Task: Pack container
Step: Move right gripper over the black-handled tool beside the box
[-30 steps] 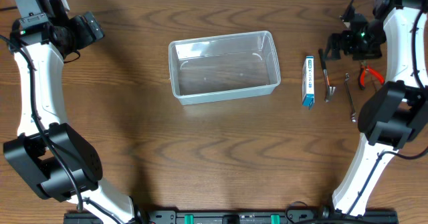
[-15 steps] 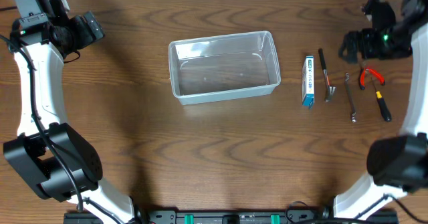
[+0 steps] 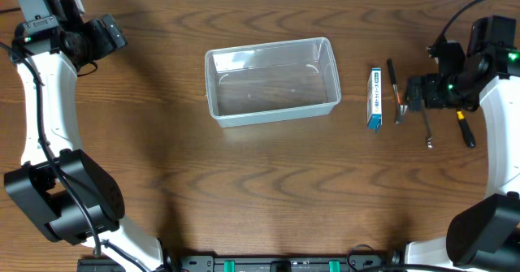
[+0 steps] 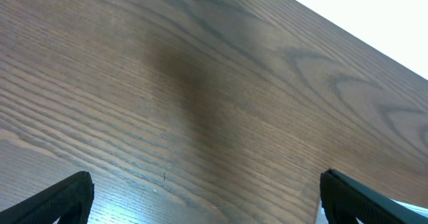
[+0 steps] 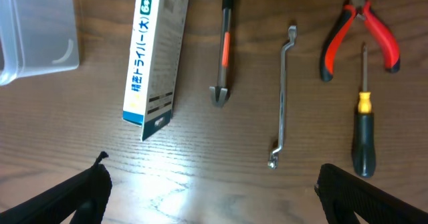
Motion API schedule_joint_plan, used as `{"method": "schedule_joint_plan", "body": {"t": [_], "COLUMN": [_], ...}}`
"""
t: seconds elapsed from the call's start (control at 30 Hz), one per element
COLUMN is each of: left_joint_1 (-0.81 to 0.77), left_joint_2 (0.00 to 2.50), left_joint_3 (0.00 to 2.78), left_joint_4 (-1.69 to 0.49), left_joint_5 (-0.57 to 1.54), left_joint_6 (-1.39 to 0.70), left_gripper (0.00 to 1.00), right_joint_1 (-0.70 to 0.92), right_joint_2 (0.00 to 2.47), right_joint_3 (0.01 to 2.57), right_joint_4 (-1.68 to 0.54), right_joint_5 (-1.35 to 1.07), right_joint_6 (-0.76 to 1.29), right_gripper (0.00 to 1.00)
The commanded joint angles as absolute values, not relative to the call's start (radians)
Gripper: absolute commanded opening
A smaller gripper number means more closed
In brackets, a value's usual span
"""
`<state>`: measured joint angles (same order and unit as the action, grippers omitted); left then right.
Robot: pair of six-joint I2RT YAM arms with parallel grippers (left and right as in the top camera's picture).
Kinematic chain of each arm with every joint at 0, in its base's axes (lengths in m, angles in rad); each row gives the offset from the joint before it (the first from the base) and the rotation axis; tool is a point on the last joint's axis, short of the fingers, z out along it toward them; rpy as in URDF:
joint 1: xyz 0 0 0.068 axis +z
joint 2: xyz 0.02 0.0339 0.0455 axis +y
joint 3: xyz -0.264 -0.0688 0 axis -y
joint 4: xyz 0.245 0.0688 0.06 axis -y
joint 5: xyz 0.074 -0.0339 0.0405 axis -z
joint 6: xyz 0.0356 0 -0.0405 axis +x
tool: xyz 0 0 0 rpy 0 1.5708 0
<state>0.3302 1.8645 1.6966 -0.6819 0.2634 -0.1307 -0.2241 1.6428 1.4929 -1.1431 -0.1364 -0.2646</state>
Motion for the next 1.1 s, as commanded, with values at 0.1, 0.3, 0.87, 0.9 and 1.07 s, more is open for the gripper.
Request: {"method": "schedule_joint_plan", "body": {"t": [0.1, 0.3, 0.87, 0.9, 1.07], "left_joint_1": [0.331, 0.331, 0.331, 0.331, 0.331], "left_joint_2": [1.848, 1.848, 1.848, 1.848, 1.848], "left_joint_3": [1.712, 1.712, 1.712, 1.712, 1.712], "left_joint_4": [-0.685, -0.685, -0.685, -0.685, -0.685], "left_joint_5": [0.273, 0.273, 0.272, 0.273, 0.273], "left_joint_6": [-0.136, -0.135, -0.135, -0.135, -0.135], "left_gripper": [0.98, 0.98, 0.98, 0.98, 0.98], "right_joint_1": [-0.235, -0.236, -0.234, -0.234, -0.229], "right_joint_2": [1.629, 1.629, 1.654, 1.662, 1.732], "right_joint_3": [1.489, 1.489, 1.489, 1.489, 1.489], "right_joint_4": [-1.089, -1.075, -1.029, -1.029, -1.037], "right_joint_5": [-0.131, -0.127, -0.064, -0.073, -0.086], "right_joint_6": [-0.233, -0.233, -0.248, -0.253, -0.258], "right_gripper": [0.94, 0.87, 0.52, 0.50, 0.49]}}
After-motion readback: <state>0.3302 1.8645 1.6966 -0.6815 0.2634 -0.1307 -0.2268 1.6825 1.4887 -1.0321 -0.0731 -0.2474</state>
